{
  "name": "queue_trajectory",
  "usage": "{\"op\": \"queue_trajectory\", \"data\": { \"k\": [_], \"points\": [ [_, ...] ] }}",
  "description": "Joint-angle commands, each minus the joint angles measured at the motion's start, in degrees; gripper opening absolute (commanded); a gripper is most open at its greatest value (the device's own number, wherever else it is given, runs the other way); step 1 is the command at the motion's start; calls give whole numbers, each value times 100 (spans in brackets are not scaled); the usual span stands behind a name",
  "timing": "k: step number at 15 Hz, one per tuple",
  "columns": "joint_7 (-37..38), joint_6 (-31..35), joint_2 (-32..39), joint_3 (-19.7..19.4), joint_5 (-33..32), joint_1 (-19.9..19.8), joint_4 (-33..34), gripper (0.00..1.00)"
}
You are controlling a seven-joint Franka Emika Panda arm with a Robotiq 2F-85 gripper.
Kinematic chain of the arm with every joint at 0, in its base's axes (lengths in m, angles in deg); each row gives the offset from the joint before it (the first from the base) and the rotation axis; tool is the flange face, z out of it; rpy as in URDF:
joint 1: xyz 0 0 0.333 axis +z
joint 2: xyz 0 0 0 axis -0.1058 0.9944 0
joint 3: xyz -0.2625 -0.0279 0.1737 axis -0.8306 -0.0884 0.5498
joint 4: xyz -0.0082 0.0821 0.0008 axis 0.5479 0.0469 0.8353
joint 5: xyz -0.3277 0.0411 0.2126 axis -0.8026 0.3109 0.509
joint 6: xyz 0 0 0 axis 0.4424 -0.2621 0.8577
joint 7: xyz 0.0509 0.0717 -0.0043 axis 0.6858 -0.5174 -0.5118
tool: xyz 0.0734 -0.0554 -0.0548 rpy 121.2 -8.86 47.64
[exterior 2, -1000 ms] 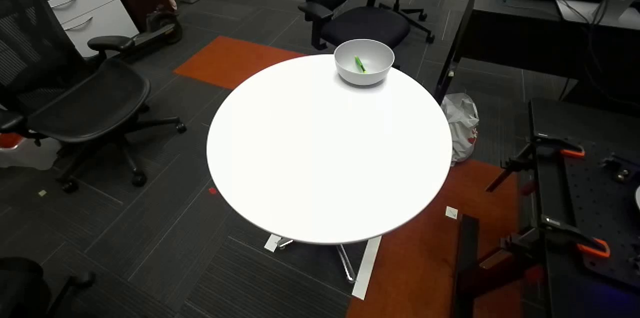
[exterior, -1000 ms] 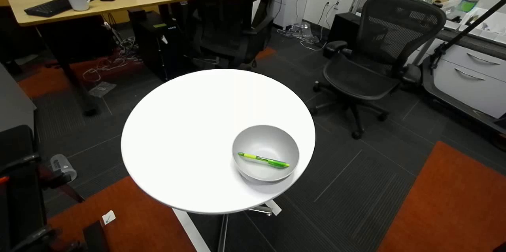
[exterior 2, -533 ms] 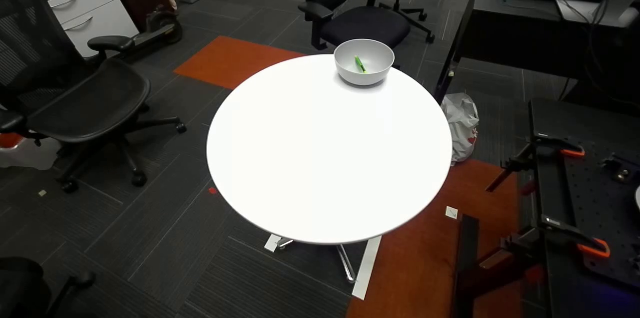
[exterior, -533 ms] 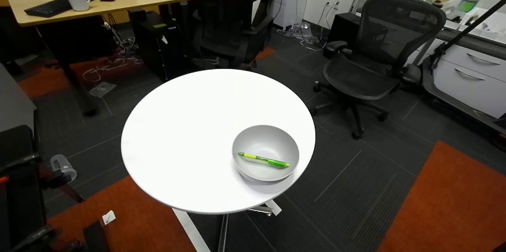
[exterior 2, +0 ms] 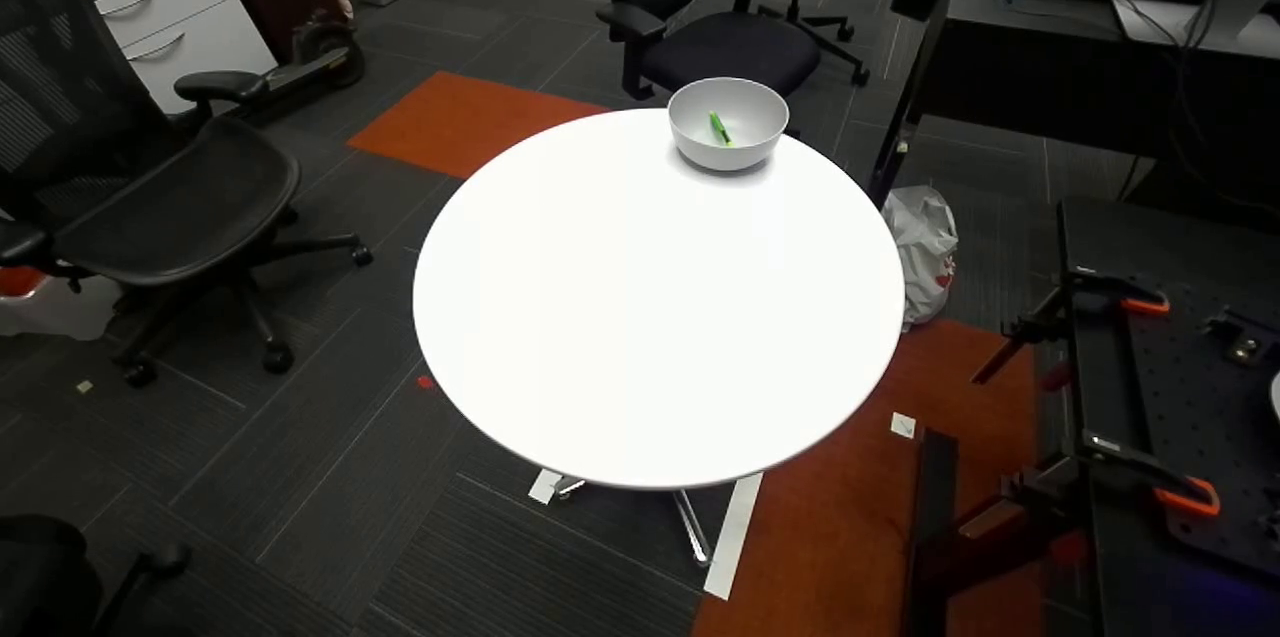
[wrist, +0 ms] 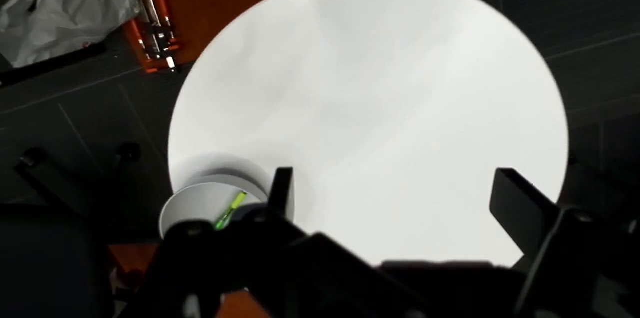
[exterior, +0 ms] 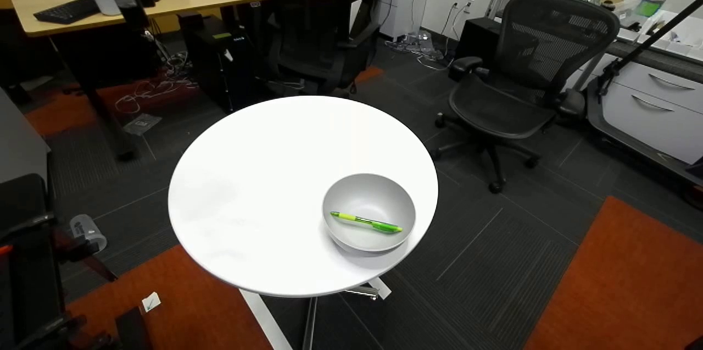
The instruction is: Put the pen on the table
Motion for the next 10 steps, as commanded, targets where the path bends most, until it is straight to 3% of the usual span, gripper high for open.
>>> {"op": "queue_trajectory", "data": {
  "k": [1, 10],
  "points": [
    [591, 200, 648, -154, -343, -244, 434, 100],
    [2064, 256, 1739, -763, -1055, -453, 1313, 100]
  ]
}}
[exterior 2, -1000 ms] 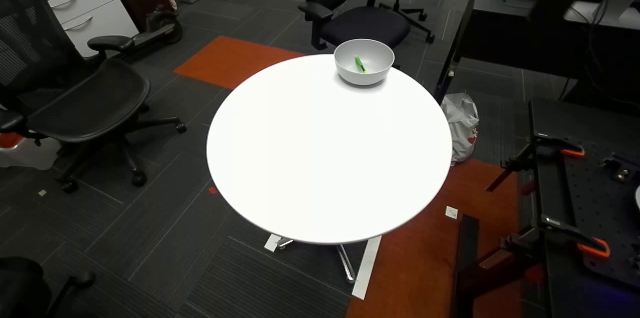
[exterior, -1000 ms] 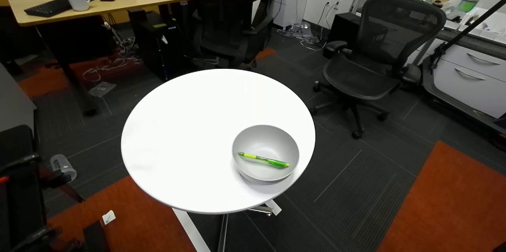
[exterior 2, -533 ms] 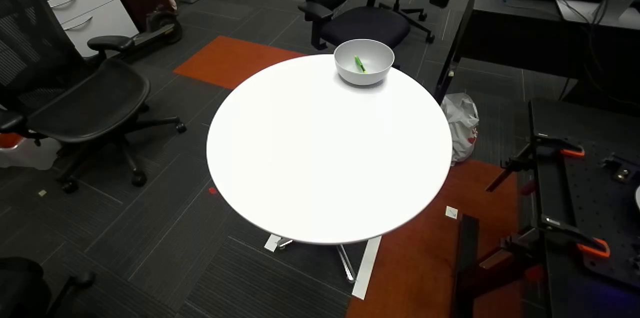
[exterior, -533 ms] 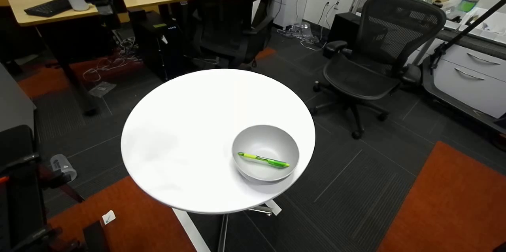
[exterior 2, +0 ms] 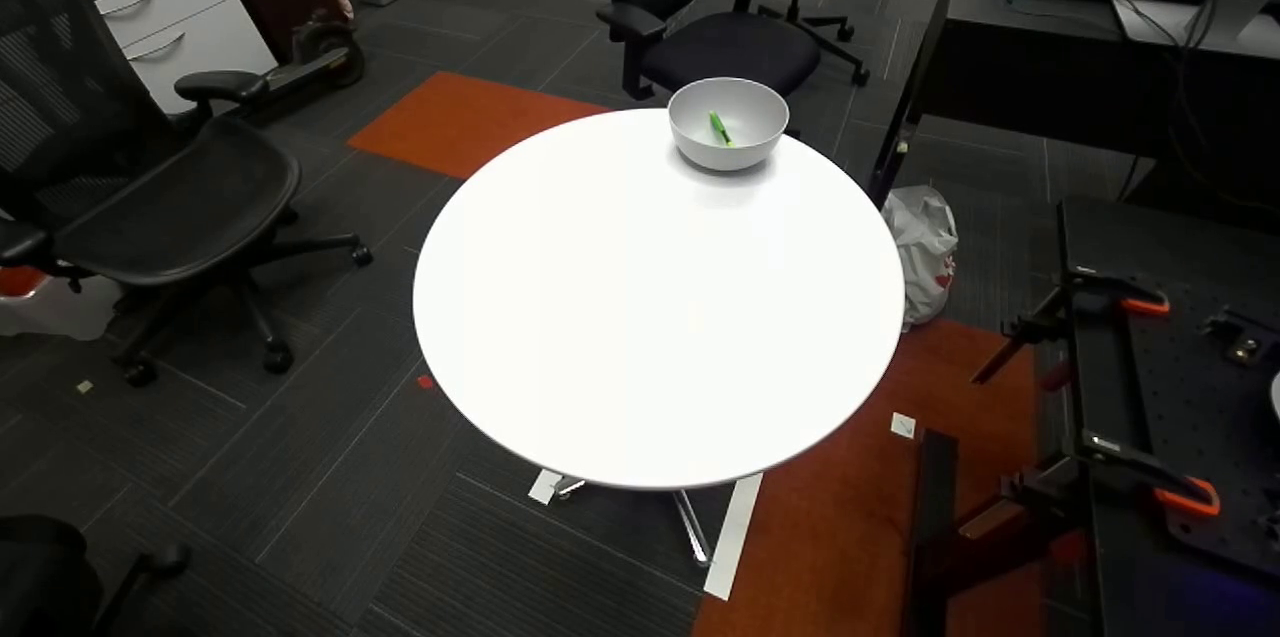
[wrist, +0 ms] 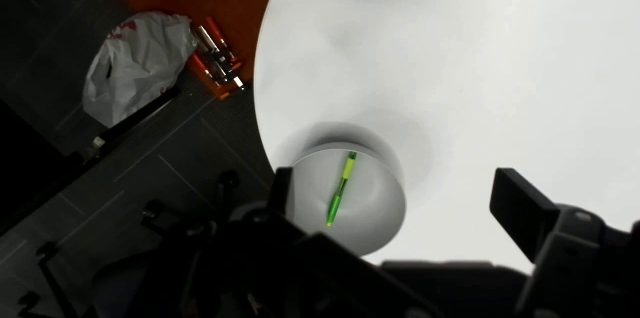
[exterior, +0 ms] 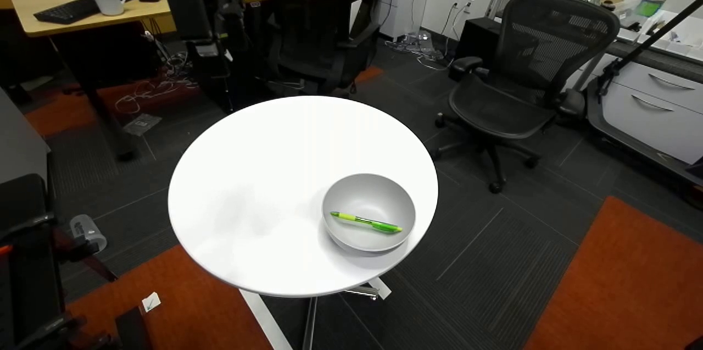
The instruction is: Put the pen on the table
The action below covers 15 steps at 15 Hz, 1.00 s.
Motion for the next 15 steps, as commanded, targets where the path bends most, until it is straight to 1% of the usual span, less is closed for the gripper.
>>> {"op": "queue_trajectory", "data": {
  "k": [1, 4, 5, 7, 14, 15],
  "points": [
    [718, 22, 422, -197, -320, -26, 419, 100],
    [1144, 50, 624, -369, -462, 12, 570, 100],
    [823, 0, 454, -390, -334, 68, 383, 100],
    [945, 3, 561, -442, -357, 70, 465, 100],
    [951, 3, 593, -447, -356, 75, 515, 100],
    [871, 51, 683, -457, -290, 70, 554, 100]
  ]
}}
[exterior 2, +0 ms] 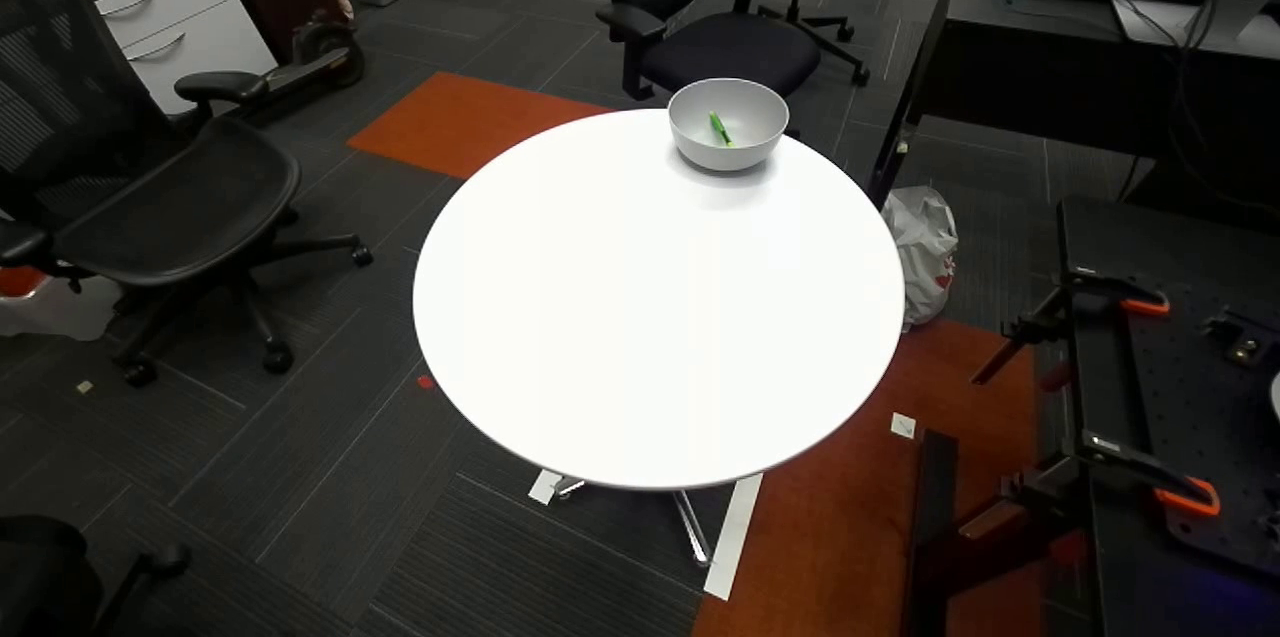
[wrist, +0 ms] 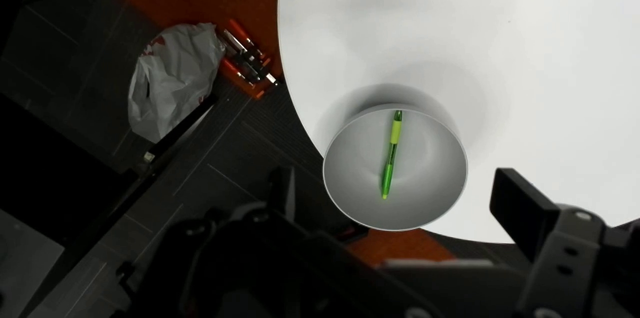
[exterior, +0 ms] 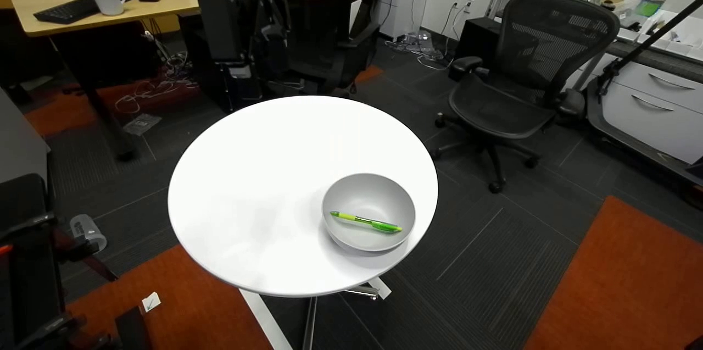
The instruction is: Put the pen on the table
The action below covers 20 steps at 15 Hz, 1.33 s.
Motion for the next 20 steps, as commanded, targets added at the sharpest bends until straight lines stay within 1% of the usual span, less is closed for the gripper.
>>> {"op": "queue_trajectory", "data": {
  "k": [1, 2, 5, 8, 15, 20],
  "points": [
    [-50, 66, 203, -111, 99, 80, 103, 100],
    [82, 137, 322, -125, 53, 73, 147, 100],
    [102, 290, 784, -218, 150, 65, 320, 100],
    [271, 552, 1368, -389, 98, 98, 566, 100],
    [381, 1060, 2575, -787, 268, 188, 1284, 100],
    [323, 1103, 3188, -923, 549, 202, 1783, 100]
  ]
}}
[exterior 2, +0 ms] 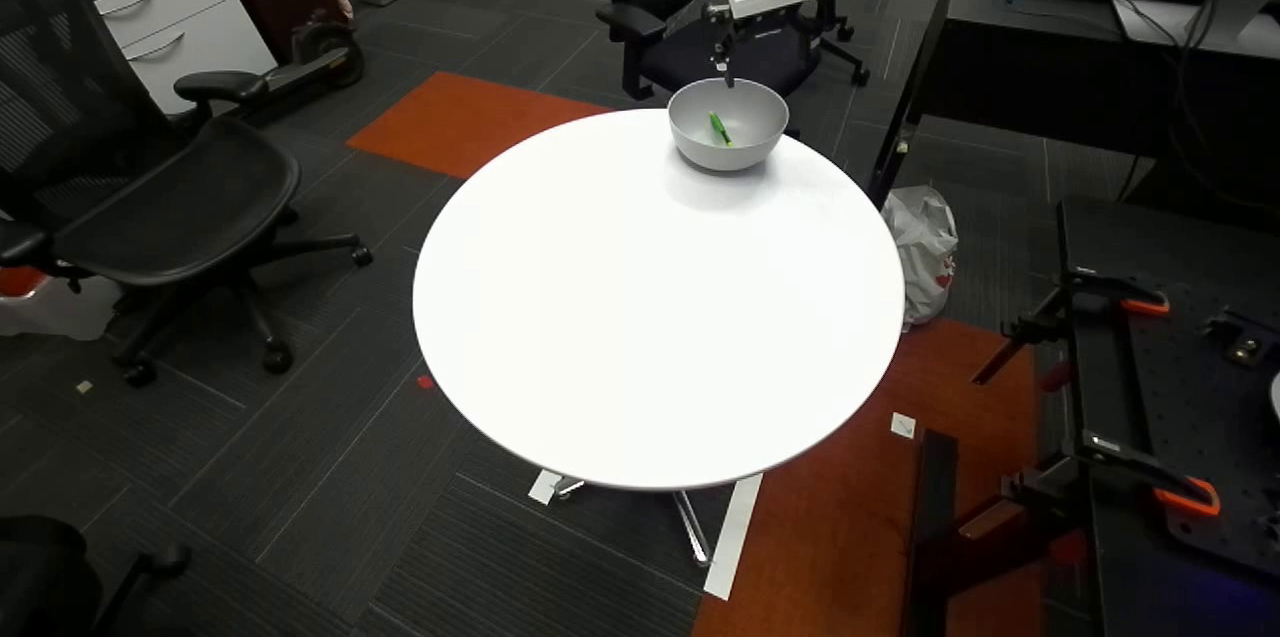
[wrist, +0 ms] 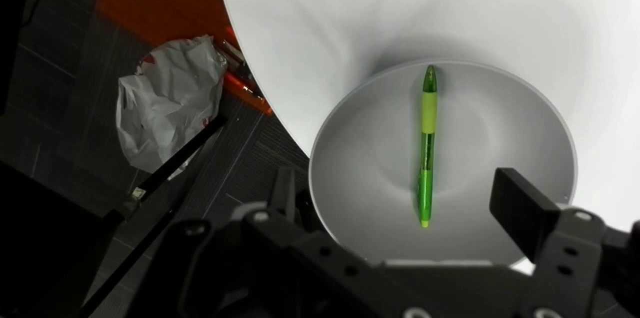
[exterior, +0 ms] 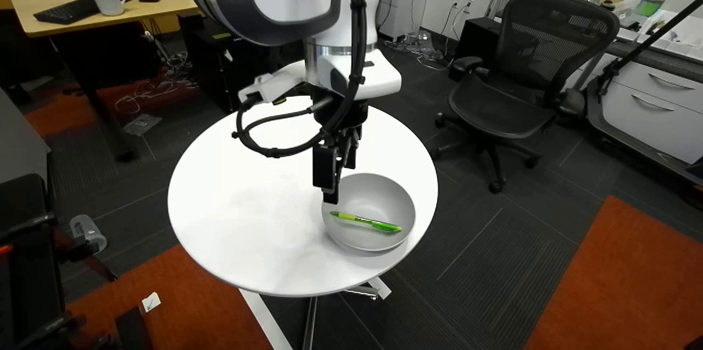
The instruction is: Put the pen on the table
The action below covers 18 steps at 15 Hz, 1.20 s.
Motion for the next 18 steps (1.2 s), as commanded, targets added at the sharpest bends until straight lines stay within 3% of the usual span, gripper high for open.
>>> {"op": "queue_trajectory", "data": {
  "k": [1, 18],
  "points": [
    [76, 48, 482, -159, 239, 115, 477, 100],
    [-73, 37, 1811, -292, 999, -87, 1533, 100]
  ]
}}
